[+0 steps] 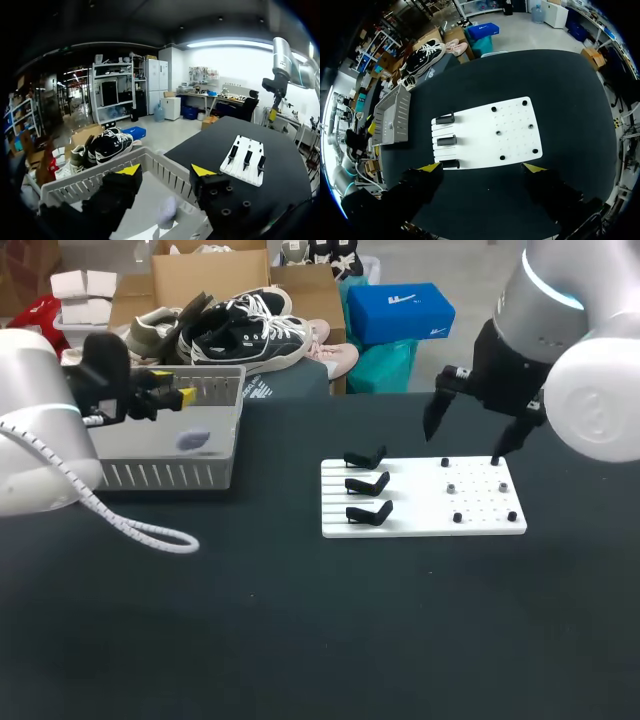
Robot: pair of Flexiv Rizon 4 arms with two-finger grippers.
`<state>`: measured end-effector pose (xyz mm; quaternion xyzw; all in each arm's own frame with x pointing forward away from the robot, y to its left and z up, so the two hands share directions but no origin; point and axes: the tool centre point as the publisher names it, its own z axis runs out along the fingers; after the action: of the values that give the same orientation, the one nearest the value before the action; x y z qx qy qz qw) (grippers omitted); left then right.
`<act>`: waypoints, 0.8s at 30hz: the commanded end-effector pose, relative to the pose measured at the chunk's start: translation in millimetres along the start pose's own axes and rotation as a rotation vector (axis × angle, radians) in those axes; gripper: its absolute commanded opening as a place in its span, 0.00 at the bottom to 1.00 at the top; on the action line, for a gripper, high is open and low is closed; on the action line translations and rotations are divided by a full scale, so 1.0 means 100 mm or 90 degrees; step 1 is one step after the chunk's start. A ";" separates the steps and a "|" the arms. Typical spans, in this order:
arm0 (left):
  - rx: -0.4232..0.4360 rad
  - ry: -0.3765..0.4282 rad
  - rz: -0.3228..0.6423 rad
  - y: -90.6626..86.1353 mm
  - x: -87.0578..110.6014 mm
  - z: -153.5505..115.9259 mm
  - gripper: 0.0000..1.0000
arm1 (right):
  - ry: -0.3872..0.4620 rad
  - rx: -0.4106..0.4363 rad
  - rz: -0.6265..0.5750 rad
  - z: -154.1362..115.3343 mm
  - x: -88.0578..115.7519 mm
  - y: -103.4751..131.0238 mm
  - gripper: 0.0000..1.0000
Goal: Pick up each earbud case from the left stands, insert the matching earbuds, close the lid, and place the case in the box.
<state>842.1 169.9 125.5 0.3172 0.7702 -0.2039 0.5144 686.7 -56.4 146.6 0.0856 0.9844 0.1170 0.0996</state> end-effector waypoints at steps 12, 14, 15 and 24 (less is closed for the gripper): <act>-0.018 -0.012 0.040 -0.83 -0.14 -0.07 1.00 | -0.006 0.002 0.003 0.00 0.03 0.00 1.00; -0.003 -0.020 0.046 -0.95 -0.19 -0.07 1.00 | -0.006 0.002 0.003 0.00 0.03 0.00 1.00; 0.005 -0.018 0.053 -1.01 -0.22 -0.06 1.00 | -0.006 0.002 0.003 0.00 0.03 0.00 1.00; 0.078 -0.050 0.064 -1.35 -0.37 0.06 1.00 | -0.006 0.002 0.003 0.00 0.03 0.00 1.00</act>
<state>764.0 63.7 159.1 0.4016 0.7114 -0.2670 0.5113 686.7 -56.4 146.6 0.0856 0.9844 0.1170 0.0997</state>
